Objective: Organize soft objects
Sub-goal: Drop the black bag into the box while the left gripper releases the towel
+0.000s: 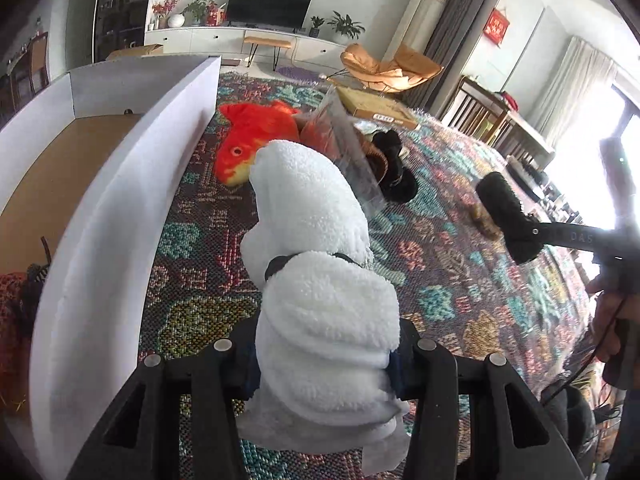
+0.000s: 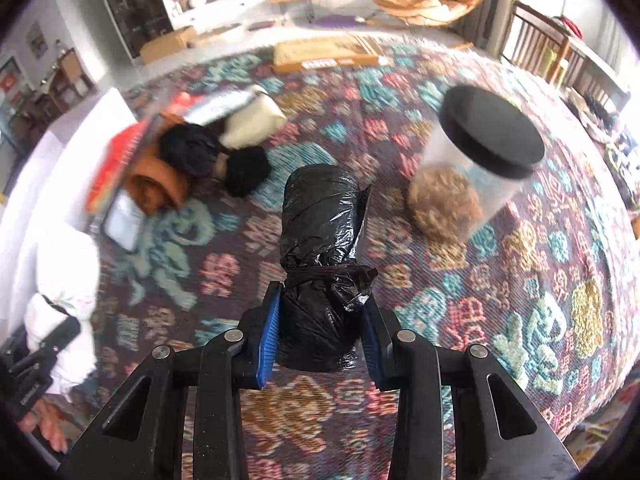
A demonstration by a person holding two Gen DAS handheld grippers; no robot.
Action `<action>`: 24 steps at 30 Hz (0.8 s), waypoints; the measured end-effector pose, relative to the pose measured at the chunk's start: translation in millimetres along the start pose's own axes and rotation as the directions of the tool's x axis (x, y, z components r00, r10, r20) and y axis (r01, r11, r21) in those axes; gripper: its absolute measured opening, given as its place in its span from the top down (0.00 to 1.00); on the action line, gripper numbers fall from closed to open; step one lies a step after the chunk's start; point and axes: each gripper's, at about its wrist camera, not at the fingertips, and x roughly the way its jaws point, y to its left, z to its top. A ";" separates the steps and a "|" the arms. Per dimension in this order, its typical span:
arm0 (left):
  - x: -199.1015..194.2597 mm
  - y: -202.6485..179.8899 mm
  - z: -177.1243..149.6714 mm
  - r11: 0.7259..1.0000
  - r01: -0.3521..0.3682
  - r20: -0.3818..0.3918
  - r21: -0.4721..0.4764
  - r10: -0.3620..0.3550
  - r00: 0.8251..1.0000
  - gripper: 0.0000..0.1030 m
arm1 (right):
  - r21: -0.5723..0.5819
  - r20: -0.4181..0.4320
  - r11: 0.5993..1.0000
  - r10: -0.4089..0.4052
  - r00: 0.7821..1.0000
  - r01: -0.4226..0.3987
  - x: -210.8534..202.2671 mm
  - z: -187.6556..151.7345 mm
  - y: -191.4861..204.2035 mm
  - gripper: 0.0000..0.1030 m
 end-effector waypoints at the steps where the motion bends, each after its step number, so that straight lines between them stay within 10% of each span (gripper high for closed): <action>1: -16.2 0.8 5.2 1.000 0.018 0.024 -0.004 -0.018 1.000 0.54 | -0.026 0.018 0.998 0.053 0.998 -0.053 -11.9 6.9 21.5 0.63; 8: -123.8 72.4 31.5 0.974 -0.218 0.175 -0.062 0.225 0.958 0.51 | -0.251 0.008 0.885 0.408 0.913 -0.393 -44.7 27.1 210.6 0.63; 13: -152.2 149.2 20.9 0.837 -0.521 0.124 -0.168 0.543 0.831 0.11 | -0.279 -0.141 0.773 0.554 0.820 -0.570 -21.9 6.1 294.4 0.40; 16: -157.1 173.7 10.2 0.789 -0.579 0.097 -0.206 0.606 0.790 0.11 | -0.287 -0.148 0.768 0.555 0.819 -0.573 -16.0 -6.1 292.9 0.34; 20: -153.8 160.8 2.1 0.818 -0.522 0.142 -0.242 0.562 0.815 0.11 | -0.279 -0.056 0.840 0.470 0.881 -0.466 -8.4 -11.9 242.4 0.29; 24: -133.2 99.4 14.3 0.930 -0.331 0.192 -0.157 0.358 0.914 0.11 | -0.235 0.063 0.950 0.226 0.972 -0.206 12.9 -27.5 166.7 0.28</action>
